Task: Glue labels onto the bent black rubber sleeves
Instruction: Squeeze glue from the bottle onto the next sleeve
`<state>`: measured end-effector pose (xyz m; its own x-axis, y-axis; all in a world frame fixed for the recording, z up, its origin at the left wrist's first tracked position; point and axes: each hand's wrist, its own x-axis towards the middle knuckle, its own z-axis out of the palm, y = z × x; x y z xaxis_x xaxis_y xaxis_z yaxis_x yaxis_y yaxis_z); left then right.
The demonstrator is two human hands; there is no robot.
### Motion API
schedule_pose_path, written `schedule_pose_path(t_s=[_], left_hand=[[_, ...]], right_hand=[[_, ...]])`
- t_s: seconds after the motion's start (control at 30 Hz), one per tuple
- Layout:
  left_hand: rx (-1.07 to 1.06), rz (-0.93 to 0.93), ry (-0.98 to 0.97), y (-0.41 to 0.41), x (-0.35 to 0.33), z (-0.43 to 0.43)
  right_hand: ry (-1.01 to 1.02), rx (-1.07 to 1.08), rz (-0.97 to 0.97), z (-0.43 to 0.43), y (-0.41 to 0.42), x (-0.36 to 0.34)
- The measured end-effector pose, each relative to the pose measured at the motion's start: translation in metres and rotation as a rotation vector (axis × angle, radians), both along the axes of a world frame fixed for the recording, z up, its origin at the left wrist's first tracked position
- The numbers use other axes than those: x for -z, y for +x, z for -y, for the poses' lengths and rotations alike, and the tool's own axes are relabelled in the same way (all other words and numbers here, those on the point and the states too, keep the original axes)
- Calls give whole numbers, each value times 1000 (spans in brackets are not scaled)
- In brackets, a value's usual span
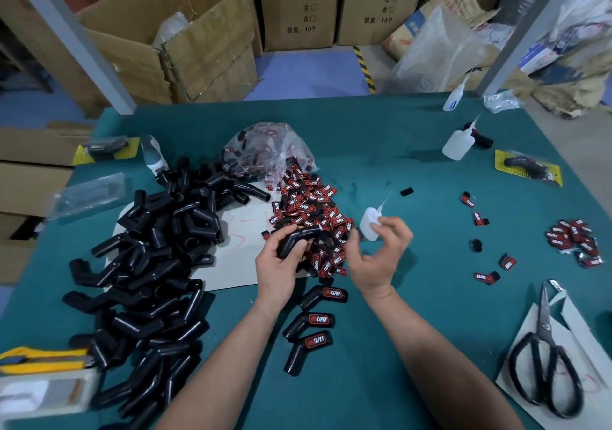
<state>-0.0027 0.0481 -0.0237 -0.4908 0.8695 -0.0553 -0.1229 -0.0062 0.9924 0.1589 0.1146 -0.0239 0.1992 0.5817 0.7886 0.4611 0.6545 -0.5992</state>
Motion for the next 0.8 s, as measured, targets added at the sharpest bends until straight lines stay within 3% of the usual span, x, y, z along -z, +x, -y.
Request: schedule_pose_path(t_s=[0.1,0.2,0.33,0.43,0.53,0.63,0.8], left_hand=[[6,-54,13,1,0,0],[13,-50,16,2,1,0],[-5,-76,48,1,1,-1],[-15,-80,39,0,2,-2],[-27,34,9,0,3,-2],[-57,11,18,-2,4,-4],[-70,58,6,-3,6,-5]], right_hand=[[-335,132,-122,-9,2,0],[-753,-14,-207,-16,5,0],[-716,-43,117,-16,5,4],[-729,-97,196,-15,2,5],[-726,-219,95,-7,-1,-4],[-713,-248,19,1,-3,-12],[-663,-294,-350,0,-2,-22]])
